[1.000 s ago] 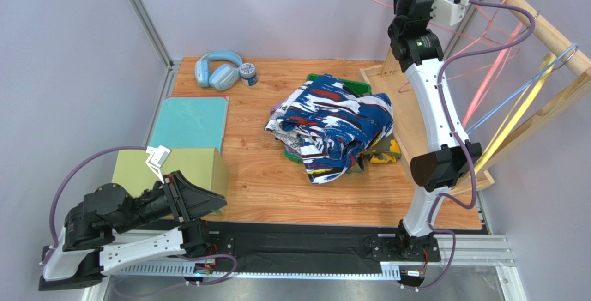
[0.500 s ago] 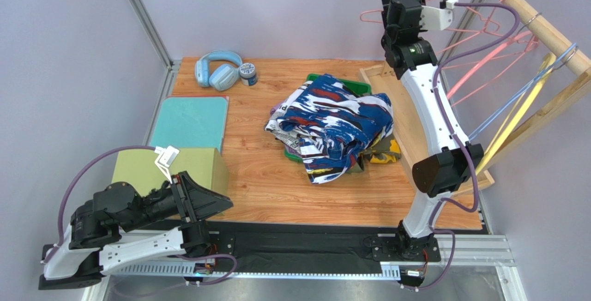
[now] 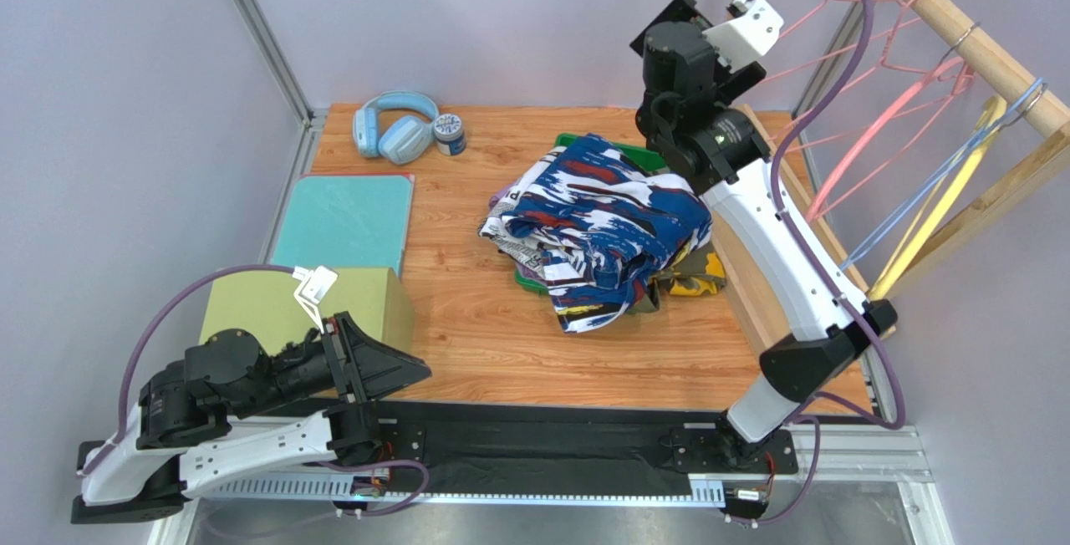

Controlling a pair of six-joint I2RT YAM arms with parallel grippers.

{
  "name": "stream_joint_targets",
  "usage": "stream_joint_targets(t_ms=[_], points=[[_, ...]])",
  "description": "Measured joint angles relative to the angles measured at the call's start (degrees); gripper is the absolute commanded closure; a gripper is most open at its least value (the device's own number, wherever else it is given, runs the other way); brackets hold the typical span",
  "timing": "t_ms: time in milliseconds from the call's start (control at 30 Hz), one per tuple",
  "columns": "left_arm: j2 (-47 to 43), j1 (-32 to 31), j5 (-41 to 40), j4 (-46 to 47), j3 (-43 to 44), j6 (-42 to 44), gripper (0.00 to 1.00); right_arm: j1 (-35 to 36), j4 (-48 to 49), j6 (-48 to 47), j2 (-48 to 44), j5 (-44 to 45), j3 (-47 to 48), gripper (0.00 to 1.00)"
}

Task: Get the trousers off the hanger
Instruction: Hang the hanger back to the clothesline with the right arm

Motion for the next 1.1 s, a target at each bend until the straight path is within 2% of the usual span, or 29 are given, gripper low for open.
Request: stream_joint_targets(t_ms=[100,233,400,533,700,867,967,1100], points=[[-0.3,0.0,0.0,0.3,-0.9,-0.1,0.37,4.2,3.6,-8.2,-4.6,1.3,-7.9,0.0],[-0.8,0.0,-0.2,0.6,-2.7,-0.4,0.37,15.0,6.7,-16.3,-10.2,-3.2,-16.6,0.0],[-1.6,0.0,-0.4,3.5,-6.0,-0.4,0.37,23.1,6.7,-16.6,-17.1,-14.6,-27.8,0.0],[-2.7,0.0,-0.1,8.5,-10.0,0.0,0.36,26.2,8.9,-12.8,-25.2,-27.9,-43.0,0.0],[-3.8,0.0,2.2,18.9,-16.3,1.9,0.35,28.3,17.0,-7.1,-33.6,-46.0,-62.1,0.0],[-6.5,0.0,7.8,36.5,-27.4,4.1,0.34,33.2,28.2,-5.2,-42.7,-61.0,-79.3,0.0],[-7.1,0.0,11.8,48.3,-35.4,4.2,0.33,33.8,34.9,-3.1,-53.2,-66.4,-90.7,0.0],[-6.0,0.0,16.7,63.4,-44.6,4.0,0.32,33.8,40.1,0.6,-73.7,-68.7,-104.4,0.0]])
